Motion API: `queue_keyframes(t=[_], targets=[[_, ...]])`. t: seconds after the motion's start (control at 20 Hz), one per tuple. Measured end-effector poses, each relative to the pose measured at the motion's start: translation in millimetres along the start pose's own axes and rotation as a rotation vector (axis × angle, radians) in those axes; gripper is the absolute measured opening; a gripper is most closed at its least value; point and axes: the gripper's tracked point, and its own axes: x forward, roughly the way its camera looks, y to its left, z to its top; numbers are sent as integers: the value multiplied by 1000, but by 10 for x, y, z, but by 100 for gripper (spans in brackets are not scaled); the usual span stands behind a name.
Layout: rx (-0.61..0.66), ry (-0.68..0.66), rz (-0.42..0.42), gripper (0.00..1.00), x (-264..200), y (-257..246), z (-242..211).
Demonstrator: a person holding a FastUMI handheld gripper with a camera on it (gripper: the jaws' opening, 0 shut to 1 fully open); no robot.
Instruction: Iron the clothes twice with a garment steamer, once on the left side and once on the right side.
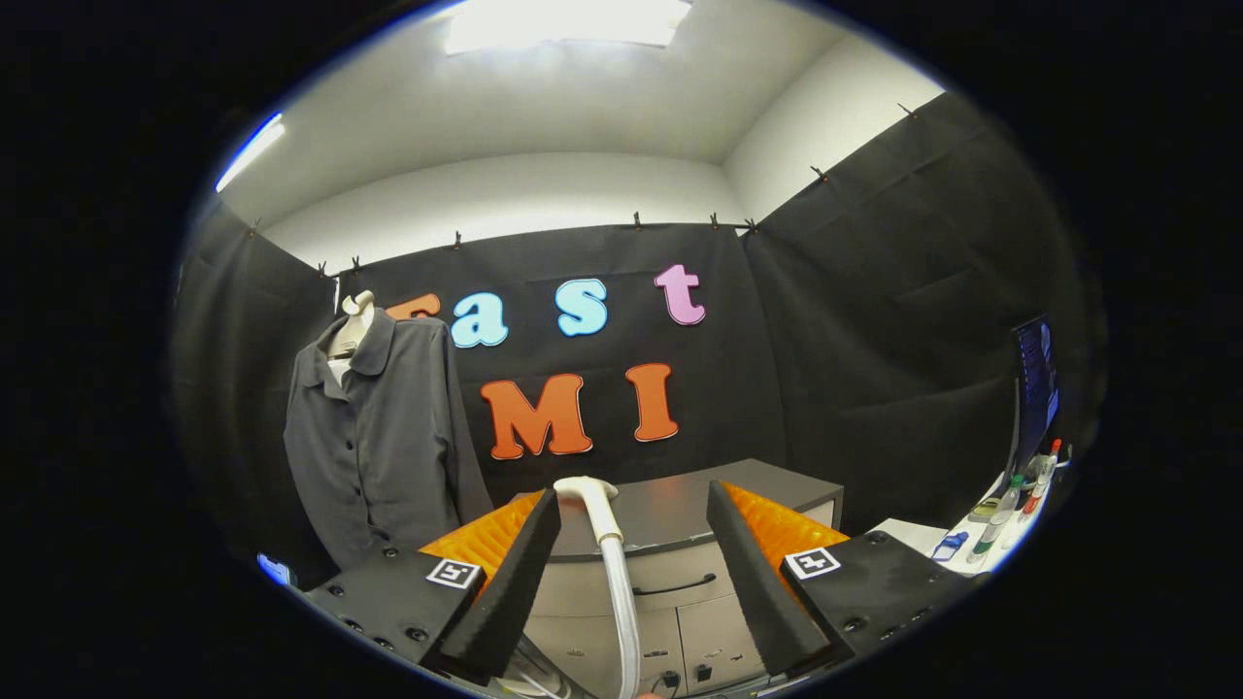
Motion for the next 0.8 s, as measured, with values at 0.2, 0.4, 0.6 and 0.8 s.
queue_keyframes(t=[0.2, 0.4, 0.6, 0.8], targets=[[12, 12, 2, 98, 44, 136, -36], [13, 41, 24, 98, 207, 241, -23], [40, 65, 75, 98, 528, 346, 52], [0, 93, 114, 98, 1098, 317, 67]])
